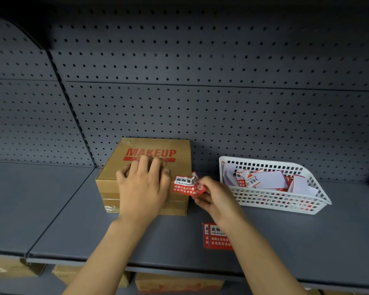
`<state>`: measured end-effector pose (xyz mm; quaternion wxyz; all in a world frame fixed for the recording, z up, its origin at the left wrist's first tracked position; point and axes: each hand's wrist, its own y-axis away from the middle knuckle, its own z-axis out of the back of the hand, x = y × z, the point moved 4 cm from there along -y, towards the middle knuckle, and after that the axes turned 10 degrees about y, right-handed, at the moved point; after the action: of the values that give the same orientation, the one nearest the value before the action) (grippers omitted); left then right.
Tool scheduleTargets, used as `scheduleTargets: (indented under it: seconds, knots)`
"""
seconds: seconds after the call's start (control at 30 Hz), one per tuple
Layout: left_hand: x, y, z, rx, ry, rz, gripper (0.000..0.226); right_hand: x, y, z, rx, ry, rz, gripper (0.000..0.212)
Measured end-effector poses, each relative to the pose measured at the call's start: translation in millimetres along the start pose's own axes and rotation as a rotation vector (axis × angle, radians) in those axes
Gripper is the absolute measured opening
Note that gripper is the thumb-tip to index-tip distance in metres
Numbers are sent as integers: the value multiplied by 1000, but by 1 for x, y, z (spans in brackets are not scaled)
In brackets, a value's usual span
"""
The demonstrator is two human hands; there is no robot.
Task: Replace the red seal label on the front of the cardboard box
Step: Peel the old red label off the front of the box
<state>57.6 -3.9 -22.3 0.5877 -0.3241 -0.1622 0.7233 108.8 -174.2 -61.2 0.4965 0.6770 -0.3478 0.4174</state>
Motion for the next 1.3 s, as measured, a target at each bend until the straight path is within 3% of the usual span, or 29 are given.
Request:
scheduleTargets:
  seconds: [0.4,0.53,0.63,0.77,1.3]
  knots:
    - [0,0,0,7,-5,-1,25,-1,21,16,-164,72,308,17]
    - [-1,0,0,6,-8,3,26,0,21,13,-86,208,315,29]
    - [-1,0,0,10,-10,2,28,6,18,8,-32,345,318,17]
    - [0,0,0,4,-13,4,27,11,14,6,-37,315,373,13]
    - [-1,-2,-1,27,4,26,28,23,44,9,-276,476,567,4]
